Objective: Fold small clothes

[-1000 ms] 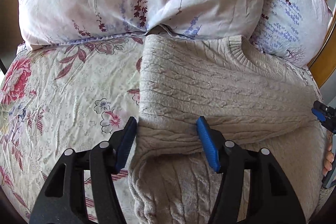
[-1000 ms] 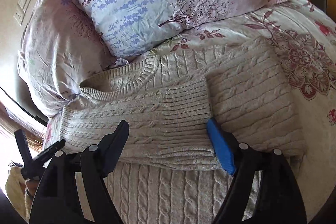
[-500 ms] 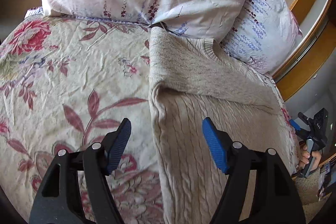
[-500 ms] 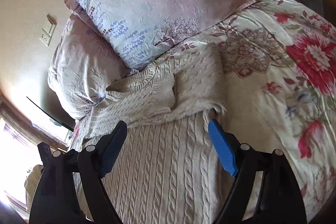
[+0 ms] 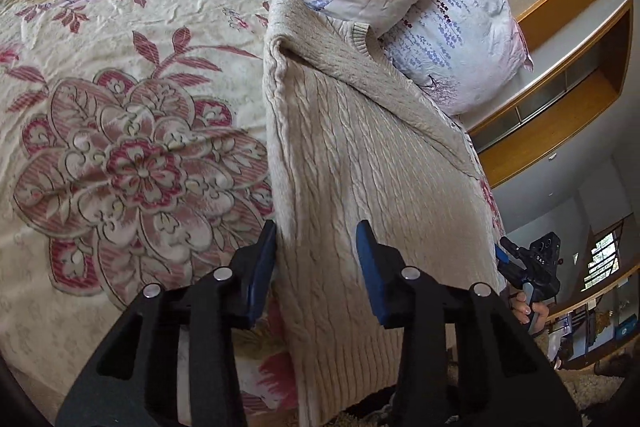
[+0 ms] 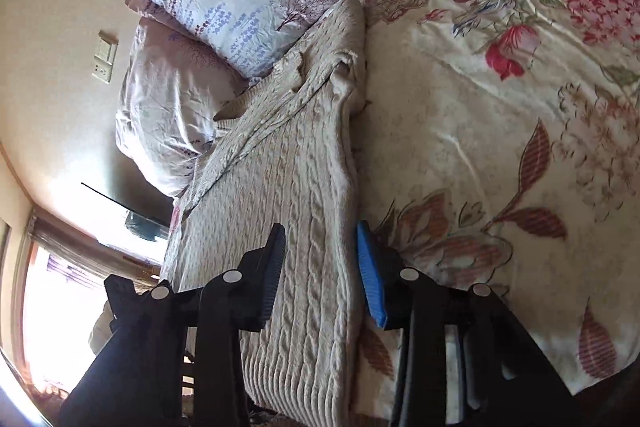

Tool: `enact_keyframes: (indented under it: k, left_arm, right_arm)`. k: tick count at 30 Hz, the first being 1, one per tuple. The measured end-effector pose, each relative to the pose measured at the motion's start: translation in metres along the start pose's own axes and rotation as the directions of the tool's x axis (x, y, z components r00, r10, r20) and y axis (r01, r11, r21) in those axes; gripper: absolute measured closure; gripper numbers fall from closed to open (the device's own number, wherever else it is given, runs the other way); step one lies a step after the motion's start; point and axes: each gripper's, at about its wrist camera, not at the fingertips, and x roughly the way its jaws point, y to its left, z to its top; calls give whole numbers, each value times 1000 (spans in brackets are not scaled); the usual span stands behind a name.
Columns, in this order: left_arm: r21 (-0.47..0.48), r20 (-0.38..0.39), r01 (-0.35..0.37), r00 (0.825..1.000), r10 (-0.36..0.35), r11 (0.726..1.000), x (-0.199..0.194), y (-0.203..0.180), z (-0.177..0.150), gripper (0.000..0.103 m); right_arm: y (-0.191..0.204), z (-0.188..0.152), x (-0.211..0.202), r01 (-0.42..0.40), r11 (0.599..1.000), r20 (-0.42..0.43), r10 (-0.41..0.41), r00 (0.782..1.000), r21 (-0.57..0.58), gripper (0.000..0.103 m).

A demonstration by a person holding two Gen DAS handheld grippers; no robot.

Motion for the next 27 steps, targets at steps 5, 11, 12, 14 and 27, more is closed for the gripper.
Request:
enact_keyframes:
  k: [5,11,12,14,27]
  left_arm:
    - [-21,-25,56,998,-56,998,-9,-6,-30,75]
    - [-23,-53,74,996,-75,997,-16,-15,-57,82]
    - [-21,-50,71,996,-72,997,-16,-16,-57,82]
    - [-25,-47,66,997,-68,997,-14,-17,-56,82]
    - [8,-47,24,999,-23,1000,-9,-24,-48,82]
  right_arm:
    - [2,-27,-6,-138,990,-46,138,989,9,69]
    - [9,-52,-10,-214,977,-91,212,973,-13,78]
    - [10,-55,-9,-217,976,-102,214,971,-15,79]
    - [11,-60,-9,-188,982,-113,184,977,-28,79]
    - [20,-67,-23,-33,989,-79,22,997,-144,68]
